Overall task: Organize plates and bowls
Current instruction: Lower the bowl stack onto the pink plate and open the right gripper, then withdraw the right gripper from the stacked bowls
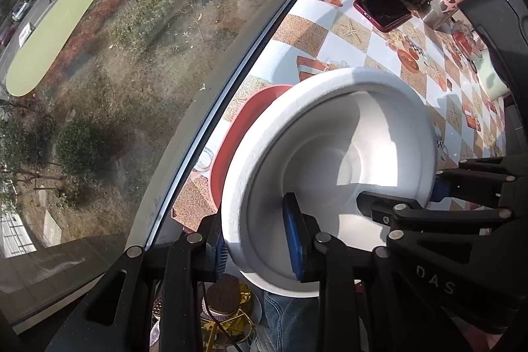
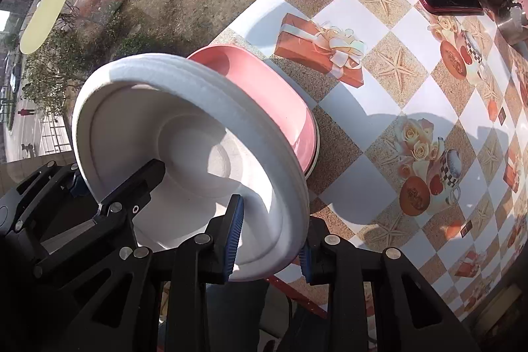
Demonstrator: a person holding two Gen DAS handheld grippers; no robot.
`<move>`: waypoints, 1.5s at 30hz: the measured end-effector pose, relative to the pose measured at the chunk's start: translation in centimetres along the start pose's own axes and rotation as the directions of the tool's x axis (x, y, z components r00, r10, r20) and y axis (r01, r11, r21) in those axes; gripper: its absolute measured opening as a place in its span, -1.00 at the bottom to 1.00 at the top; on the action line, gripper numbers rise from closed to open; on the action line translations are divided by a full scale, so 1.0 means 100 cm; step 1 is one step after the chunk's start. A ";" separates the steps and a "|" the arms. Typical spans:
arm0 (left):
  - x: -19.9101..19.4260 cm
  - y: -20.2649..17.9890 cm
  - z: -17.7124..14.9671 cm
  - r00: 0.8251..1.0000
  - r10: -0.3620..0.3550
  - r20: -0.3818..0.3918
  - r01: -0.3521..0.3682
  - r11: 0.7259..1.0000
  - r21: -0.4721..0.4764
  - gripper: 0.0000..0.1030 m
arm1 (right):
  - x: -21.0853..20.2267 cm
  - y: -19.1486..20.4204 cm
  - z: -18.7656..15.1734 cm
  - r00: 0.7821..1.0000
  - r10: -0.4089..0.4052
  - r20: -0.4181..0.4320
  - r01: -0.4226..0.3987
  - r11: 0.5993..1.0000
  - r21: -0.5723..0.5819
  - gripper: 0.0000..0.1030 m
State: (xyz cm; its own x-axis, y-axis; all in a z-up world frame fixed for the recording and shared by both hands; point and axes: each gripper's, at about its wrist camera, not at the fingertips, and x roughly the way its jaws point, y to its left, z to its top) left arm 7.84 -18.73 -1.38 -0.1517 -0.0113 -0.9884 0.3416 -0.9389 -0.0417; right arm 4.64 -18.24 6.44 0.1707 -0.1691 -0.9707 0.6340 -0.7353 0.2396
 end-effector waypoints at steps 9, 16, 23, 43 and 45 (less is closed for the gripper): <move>0.008 0.004 0.002 1.000 0.009 -0.025 -0.009 1.000 -0.002 -0.40 | 0.002 -0.001 0.002 1.000 0.000 -0.019 0.000 1.000 0.003 -0.36; 0.013 0.008 0.006 0.999 0.034 -0.021 -0.034 0.999 -0.003 -0.35 | 0.009 -0.001 0.007 1.000 -0.002 -0.025 0.002 1.000 -0.001 -0.36; 0.004 0.015 0.004 0.998 0.048 0.043 -0.048 0.999 -0.005 0.16 | 0.005 -0.012 0.004 1.000 -0.003 -0.022 0.004 1.000 0.029 -0.16; -0.044 -0.039 0.009 0.991 0.112 0.077 -0.129 0.955 0.268 0.58 | -0.065 -0.056 -0.037 0.984 -0.100 0.150 0.086 0.991 0.098 0.97; -0.044 -0.045 0.009 0.988 0.135 0.080 -0.153 0.942 0.300 0.58 | -0.064 -0.059 -0.040 0.986 -0.078 0.149 0.062 0.992 0.110 0.97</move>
State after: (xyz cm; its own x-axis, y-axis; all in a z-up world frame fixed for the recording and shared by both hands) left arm 6.14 -14.74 3.32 -0.1780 -0.1650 -0.9701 0.0663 -0.9856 0.1555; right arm 2.87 -10.18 11.33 0.0062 -0.2069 -0.9784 0.5566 -0.8121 0.1752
